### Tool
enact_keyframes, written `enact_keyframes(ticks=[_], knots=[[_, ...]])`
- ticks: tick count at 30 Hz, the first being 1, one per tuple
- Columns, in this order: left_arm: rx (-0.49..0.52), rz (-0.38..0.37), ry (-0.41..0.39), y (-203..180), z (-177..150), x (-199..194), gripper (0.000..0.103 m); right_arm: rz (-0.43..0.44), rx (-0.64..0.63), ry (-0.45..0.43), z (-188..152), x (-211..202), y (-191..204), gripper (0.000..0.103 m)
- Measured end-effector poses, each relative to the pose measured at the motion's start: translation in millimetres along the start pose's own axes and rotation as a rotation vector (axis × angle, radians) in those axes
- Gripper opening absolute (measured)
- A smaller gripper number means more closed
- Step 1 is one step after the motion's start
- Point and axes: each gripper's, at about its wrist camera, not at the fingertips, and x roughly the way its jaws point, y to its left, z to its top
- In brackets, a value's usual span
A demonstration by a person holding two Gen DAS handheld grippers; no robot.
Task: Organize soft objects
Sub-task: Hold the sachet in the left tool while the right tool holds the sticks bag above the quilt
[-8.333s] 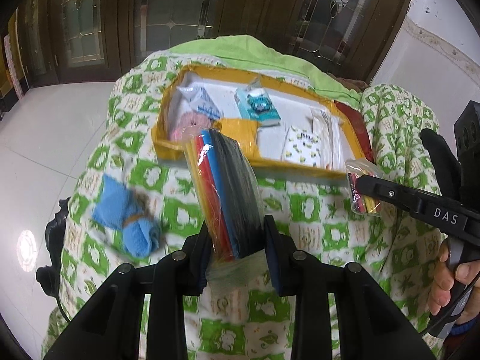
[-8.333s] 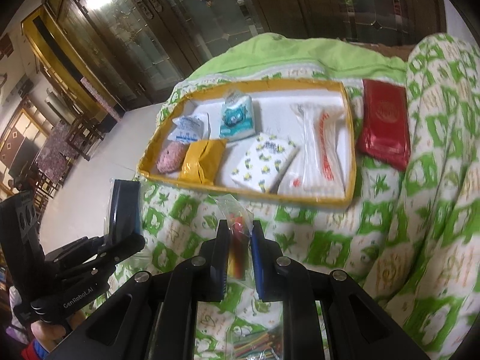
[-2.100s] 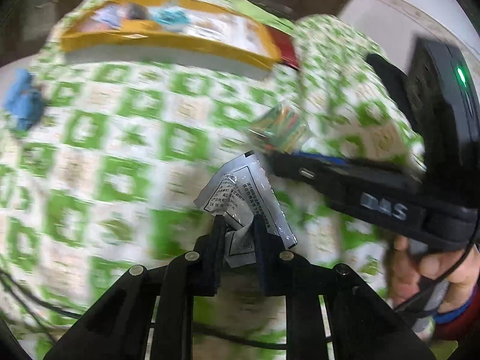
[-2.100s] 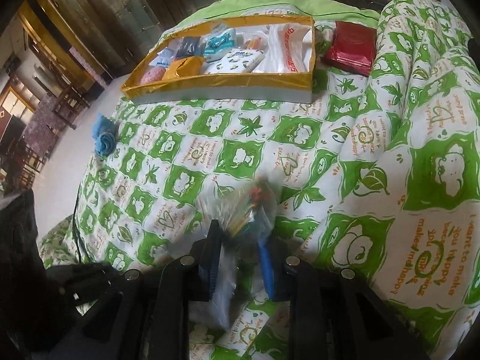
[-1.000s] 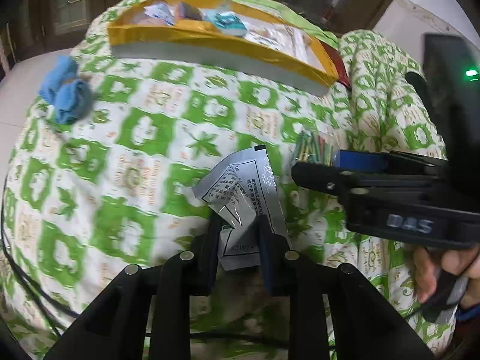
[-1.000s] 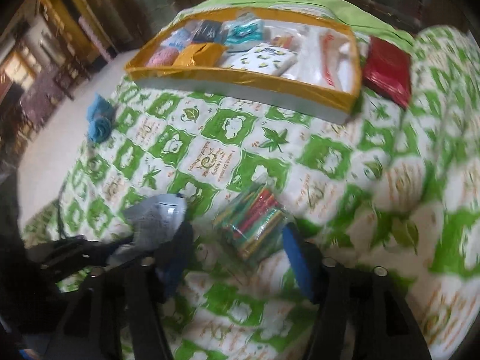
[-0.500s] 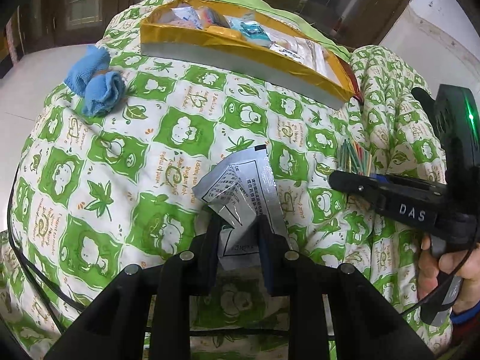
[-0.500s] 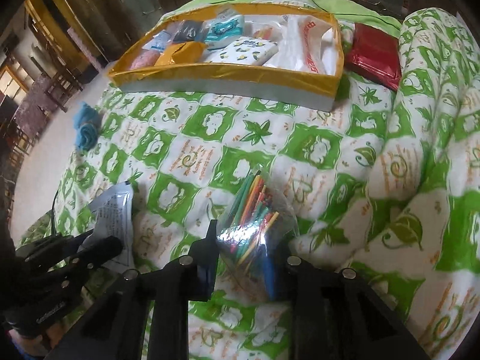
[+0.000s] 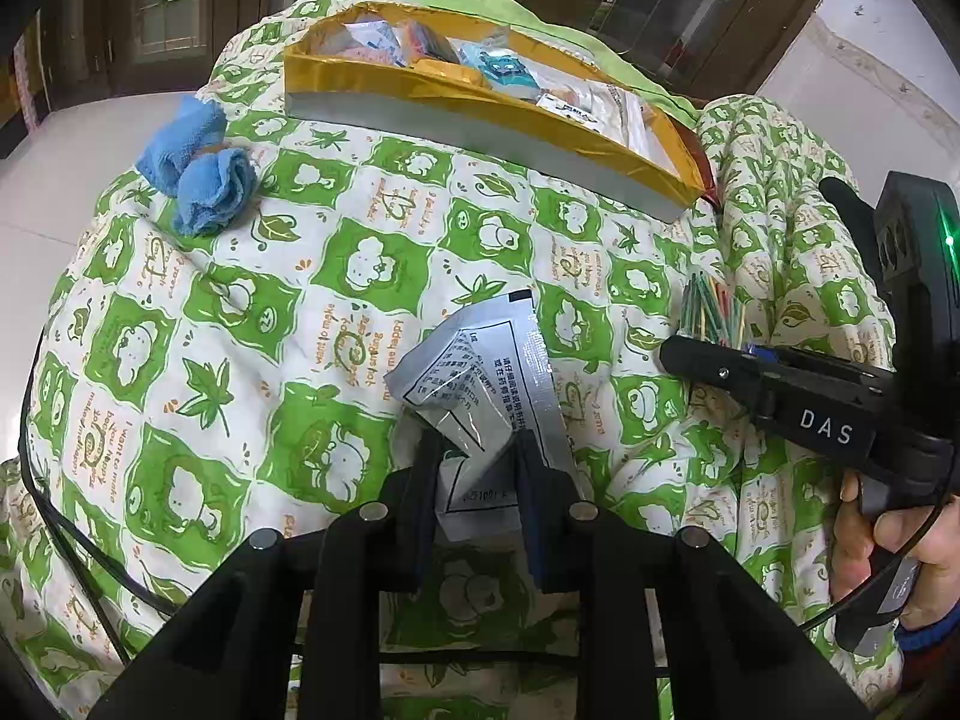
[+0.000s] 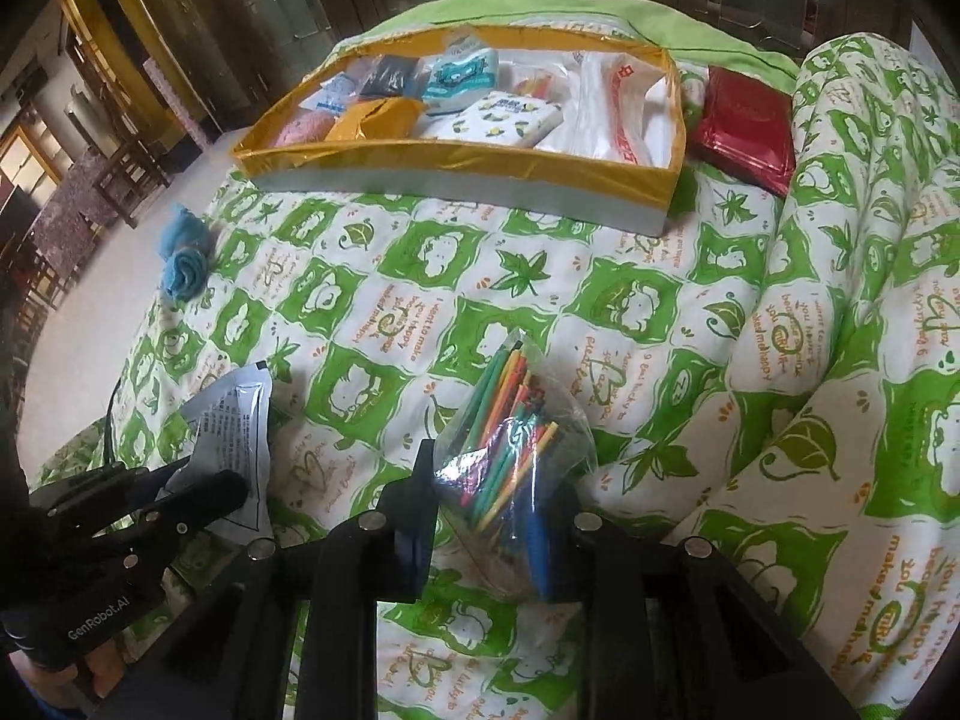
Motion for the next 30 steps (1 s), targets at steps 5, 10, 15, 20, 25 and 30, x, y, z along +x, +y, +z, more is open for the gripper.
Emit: enact_keyframes(ticks=[5,10,15,20,25,30], knots=[[0.001,-0.002,-0.010,0,0,-3,0.023,0.011,0.008,-0.019,0,-5,-1,0.027],[-0.001,-0.005,-0.021,0,1,-6,0.023,0.020,0.013,-0.028,1,-5,-1,0.027],[-0.003,-0.008,-0.037,1,3,-11,0.023,0.034,0.024,-0.047,1,-10,-2,0.027],[-0.007,-0.012,-0.049,1,4,-15,0.023,0.056,0.036,-0.072,2,-15,-4,0.027],[-0.009,-0.014,-0.052,1,4,-15,0.023,0.067,0.039,-0.080,3,-18,-3,0.027],[-0.008,-0.012,-0.052,2,4,-16,0.023,0.067,0.036,-0.073,2,-16,-3,0.027]])
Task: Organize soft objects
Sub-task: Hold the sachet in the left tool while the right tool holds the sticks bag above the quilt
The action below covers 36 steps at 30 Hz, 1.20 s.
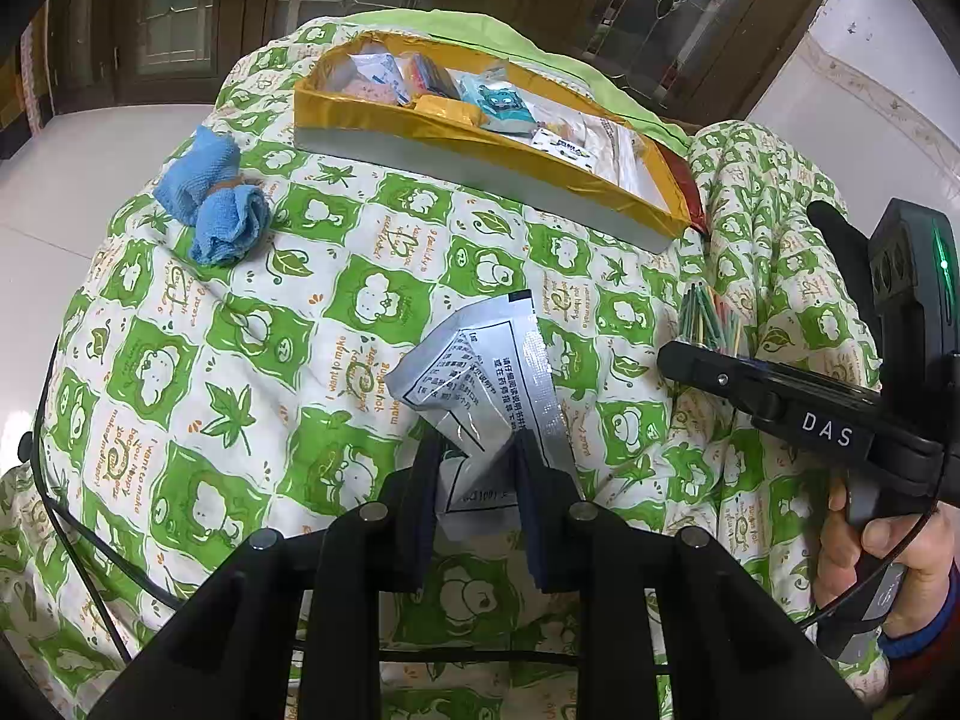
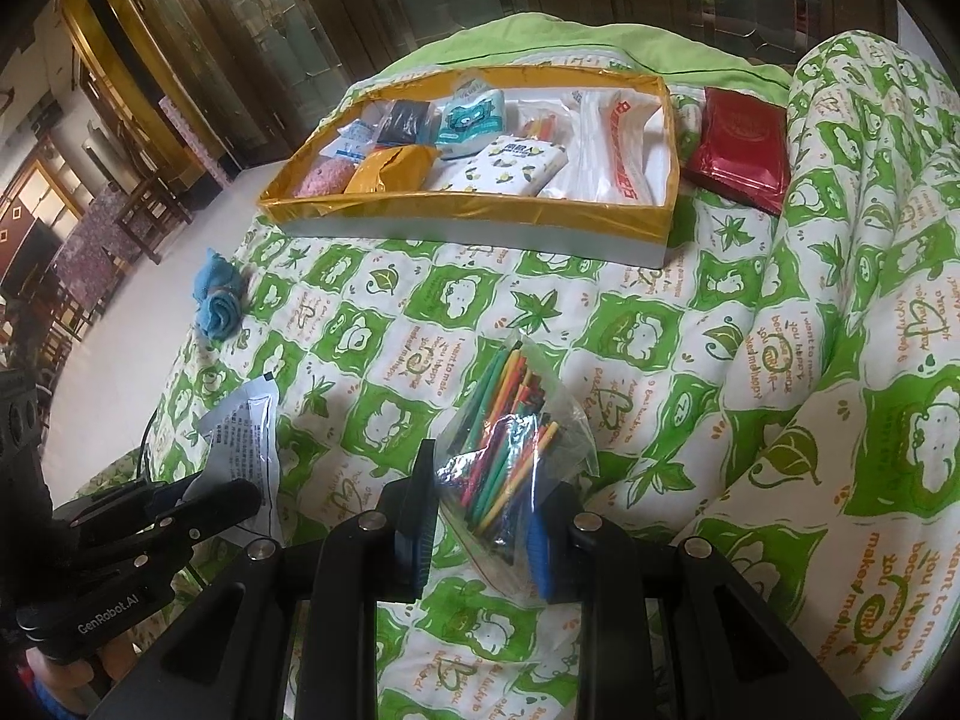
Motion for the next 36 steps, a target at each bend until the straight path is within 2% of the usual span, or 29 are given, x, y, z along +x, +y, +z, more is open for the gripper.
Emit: enact_keyframes(ticks=[11,20,27,36], knots=[[0.009,0.018,-0.033,0,3,-8,0.023,0.018,0.010,-0.015,6,-7,-2,0.027],[0.016,0.021,-0.052,-1,3,-12,0.023,-0.007,-0.090,-0.030,13,-15,17,0.027],[0.011,0.016,-0.071,0,1,-21,0.023,0.007,-0.015,0.002,10,0,8,0.027],[-0.009,-0.004,-0.067,2,0,-19,0.023,-0.009,-0.013,-0.009,9,-2,7,0.027]])
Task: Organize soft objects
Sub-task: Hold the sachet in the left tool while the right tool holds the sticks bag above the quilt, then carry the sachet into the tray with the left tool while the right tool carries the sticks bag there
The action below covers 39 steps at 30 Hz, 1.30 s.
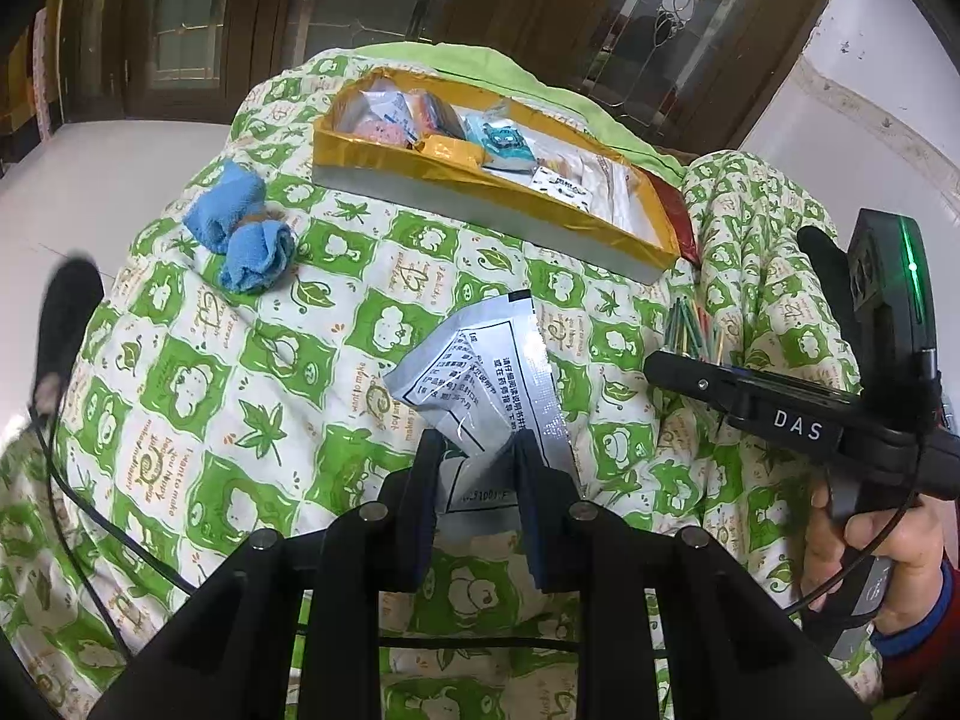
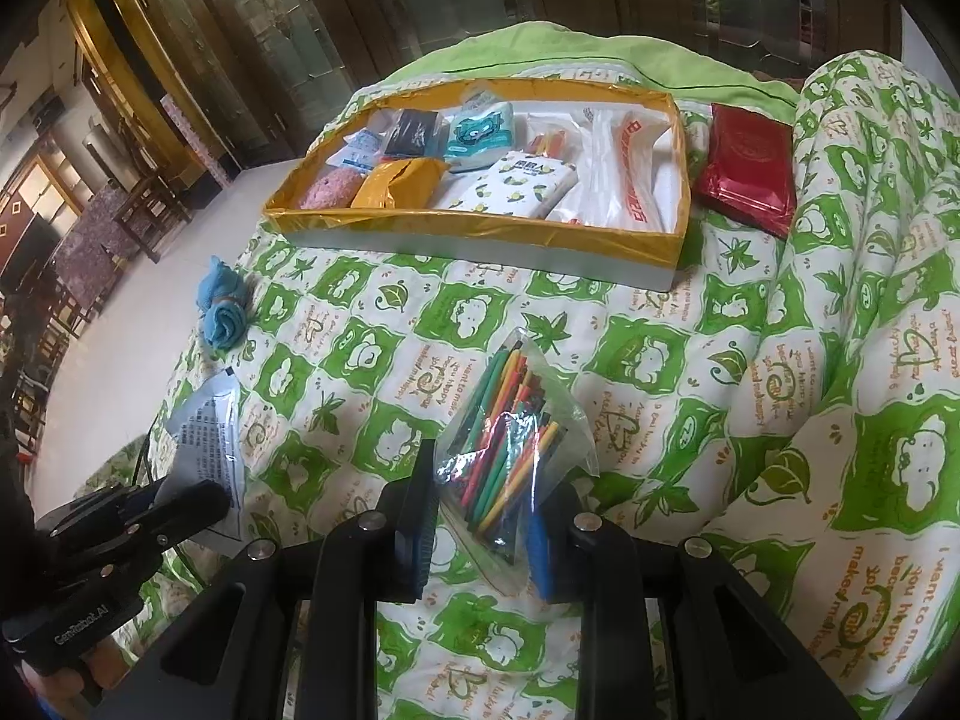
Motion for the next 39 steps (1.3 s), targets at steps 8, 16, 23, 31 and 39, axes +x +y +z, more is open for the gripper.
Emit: enact_keyframes(ticks=[8,16,23,31,39], knots=[[0.015,0.001,0.002,-7,0,2,0.023,0.008,0.007,-0.004,-2,-3,-3,0.027],[0.007,-0.003,-0.001,-6,0,1,0.023,0.015,0.008,-0.011,-2,-7,-4,0.027],[-0.001,-0.006,0.006,-5,4,2,0.023,0.012,-0.001,-0.010,1,-11,-3,0.027],[0.014,0.008,0.012,-5,16,3,0.023,0.011,-0.058,-0.012,14,-20,4,0.027],[0.017,0.023,0.016,-3,32,3,0.023,-0.018,-0.126,-0.050,41,-29,7,0.027]])
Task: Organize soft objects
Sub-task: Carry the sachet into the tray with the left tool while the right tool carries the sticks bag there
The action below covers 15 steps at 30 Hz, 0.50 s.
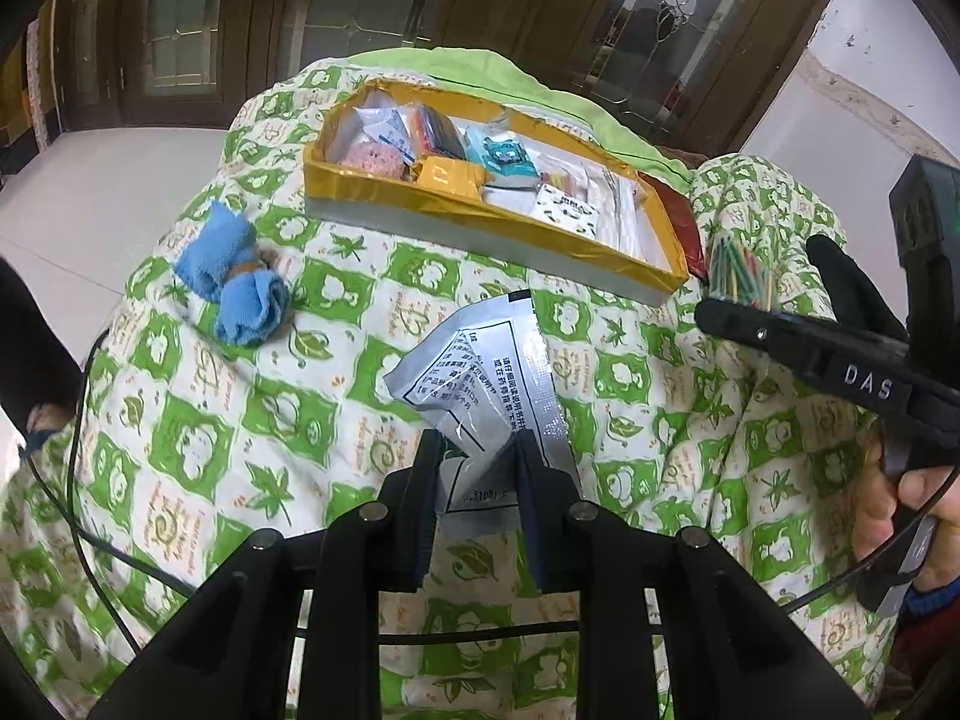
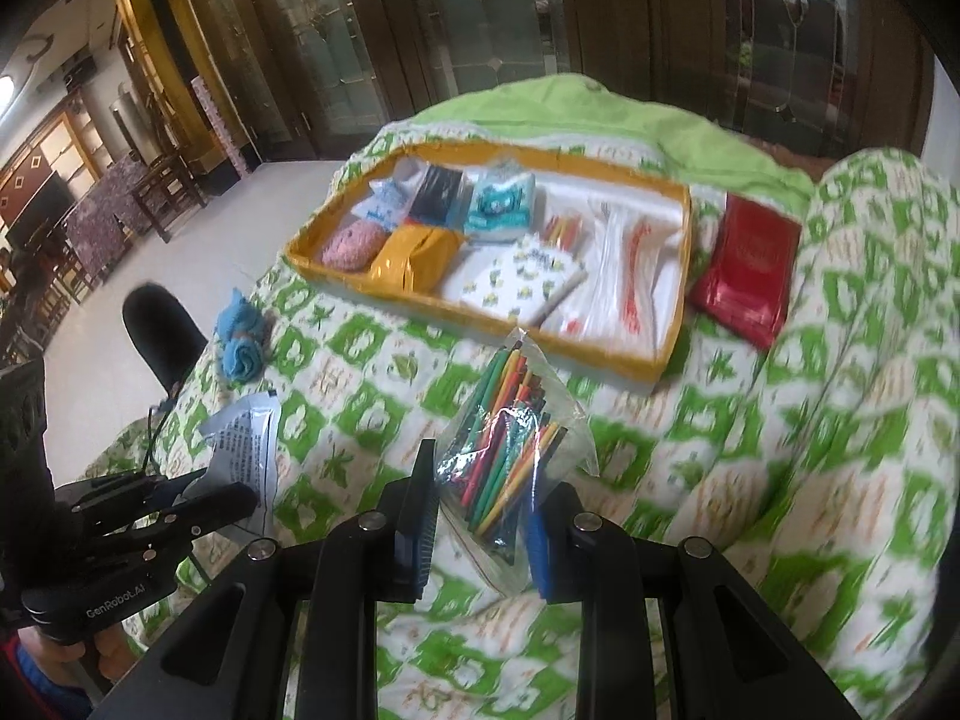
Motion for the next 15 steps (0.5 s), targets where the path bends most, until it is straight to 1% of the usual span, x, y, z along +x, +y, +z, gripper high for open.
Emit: enact_keyframes(ticks=[4,6,11,15], knots=[[-0.004,-0.006,-0.002,0,11,0,0.023,-0.013,-0.015,-0.027,14,-2,-5,0.027],[-0.005,-0.012,-0.004,0,16,0,0.023,-0.015,0.000,-0.037,16,0,-9,0.027],[-0.002,-0.015,0.014,0,28,10,0.023,0.003,0.062,-0.037,8,12,-25,0.027],[-0.019,-0.041,0.017,-1,44,20,0.023,0.011,0.105,-0.041,7,14,-36,0.027]])
